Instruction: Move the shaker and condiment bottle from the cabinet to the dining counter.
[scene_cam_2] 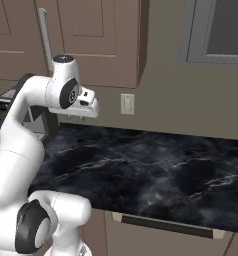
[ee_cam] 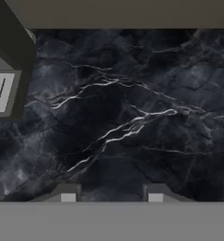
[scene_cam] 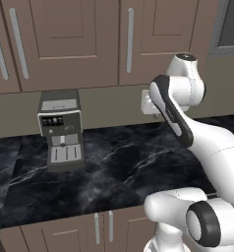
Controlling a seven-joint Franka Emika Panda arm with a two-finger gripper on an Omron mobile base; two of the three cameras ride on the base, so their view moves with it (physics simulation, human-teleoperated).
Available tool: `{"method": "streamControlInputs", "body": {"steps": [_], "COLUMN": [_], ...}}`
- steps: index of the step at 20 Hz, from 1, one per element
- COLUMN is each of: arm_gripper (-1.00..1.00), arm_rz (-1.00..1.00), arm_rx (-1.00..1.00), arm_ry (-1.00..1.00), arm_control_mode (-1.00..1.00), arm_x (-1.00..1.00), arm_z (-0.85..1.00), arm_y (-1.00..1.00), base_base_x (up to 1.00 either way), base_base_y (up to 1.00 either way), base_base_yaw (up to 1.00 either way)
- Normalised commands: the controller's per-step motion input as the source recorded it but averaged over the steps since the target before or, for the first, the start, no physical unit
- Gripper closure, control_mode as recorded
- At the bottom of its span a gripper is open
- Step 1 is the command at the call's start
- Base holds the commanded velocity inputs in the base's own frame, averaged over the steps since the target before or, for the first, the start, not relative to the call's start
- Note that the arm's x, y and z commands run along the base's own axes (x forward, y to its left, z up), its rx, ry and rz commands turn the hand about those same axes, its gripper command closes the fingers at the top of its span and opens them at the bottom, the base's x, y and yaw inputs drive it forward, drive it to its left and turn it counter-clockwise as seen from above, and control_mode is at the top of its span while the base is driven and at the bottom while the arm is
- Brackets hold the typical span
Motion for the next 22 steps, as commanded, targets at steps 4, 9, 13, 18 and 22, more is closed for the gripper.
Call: {"method": "streamControlInputs", "body": {"steps": [4,9,13,18,22], "arm_gripper": [-1.00,-1.00,-1.00,-1.00,-1.00], "arm_rz": [0.00,0.00,0.00,0.00,0.00], "arm_rx": [-0.01,-0.09,-0.04,0.00,0.04], "arm_ry": [-0.11,-0.41,-0.28,-0.17,-0.07], "arm_control_mode": [-1.00,-1.00,-1.00,-1.00,-1.00], "arm_x": [-0.14,-0.17,-0.10,-0.06,-0.02], "arm_z": [0.00,0.14,0.36,0.47,0.52], "arm_y": [0.01,0.17,0.26,0.32,0.32], "base_base_x": [0.00,0.00,0.00,0.00,0.00], "base_base_y": [0.00,0.00,0.00,0.00,0.00], "base_base_yaw": [0.00,0.00,0.00,0.00,0.00]}}
